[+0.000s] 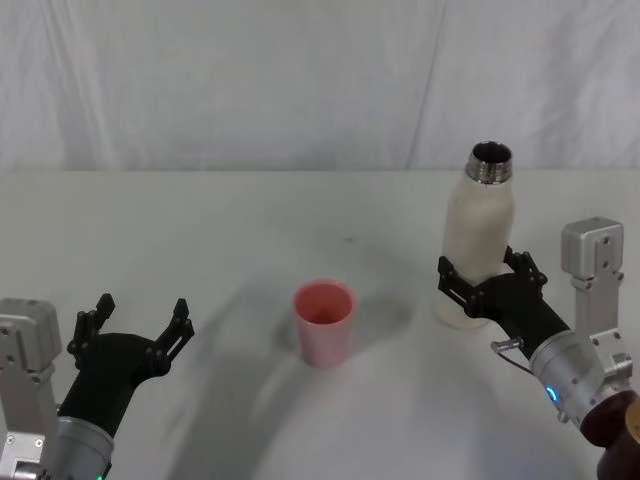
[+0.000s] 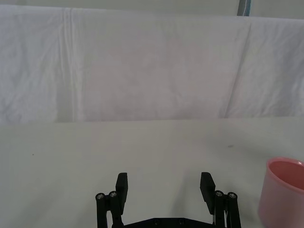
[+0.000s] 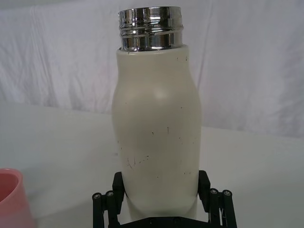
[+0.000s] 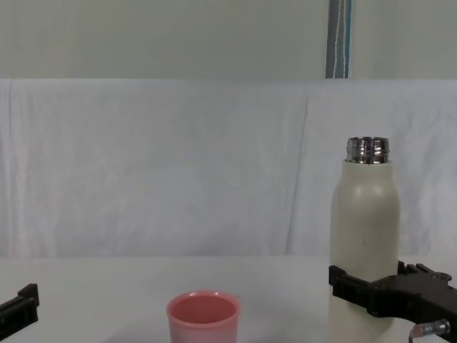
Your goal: Grasp the thermos with one hand and pour water into the cup lid.
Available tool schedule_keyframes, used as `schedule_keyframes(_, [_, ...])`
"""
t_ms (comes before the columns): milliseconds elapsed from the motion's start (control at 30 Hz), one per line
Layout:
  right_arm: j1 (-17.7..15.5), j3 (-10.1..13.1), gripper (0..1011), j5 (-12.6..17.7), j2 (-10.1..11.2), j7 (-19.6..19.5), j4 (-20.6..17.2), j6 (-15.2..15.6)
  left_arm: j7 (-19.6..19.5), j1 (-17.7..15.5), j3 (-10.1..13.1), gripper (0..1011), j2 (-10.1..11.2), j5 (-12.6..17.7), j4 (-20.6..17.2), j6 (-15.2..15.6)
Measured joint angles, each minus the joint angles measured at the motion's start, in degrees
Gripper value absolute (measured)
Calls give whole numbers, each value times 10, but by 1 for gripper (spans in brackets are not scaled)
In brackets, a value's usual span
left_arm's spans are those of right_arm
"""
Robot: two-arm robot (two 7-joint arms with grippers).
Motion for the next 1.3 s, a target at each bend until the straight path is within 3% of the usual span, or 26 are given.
schedule_keyframes(1300, [-1,-1,1000,-2,1,-2,0,4,0,0,0,1001,0,0,0,0])
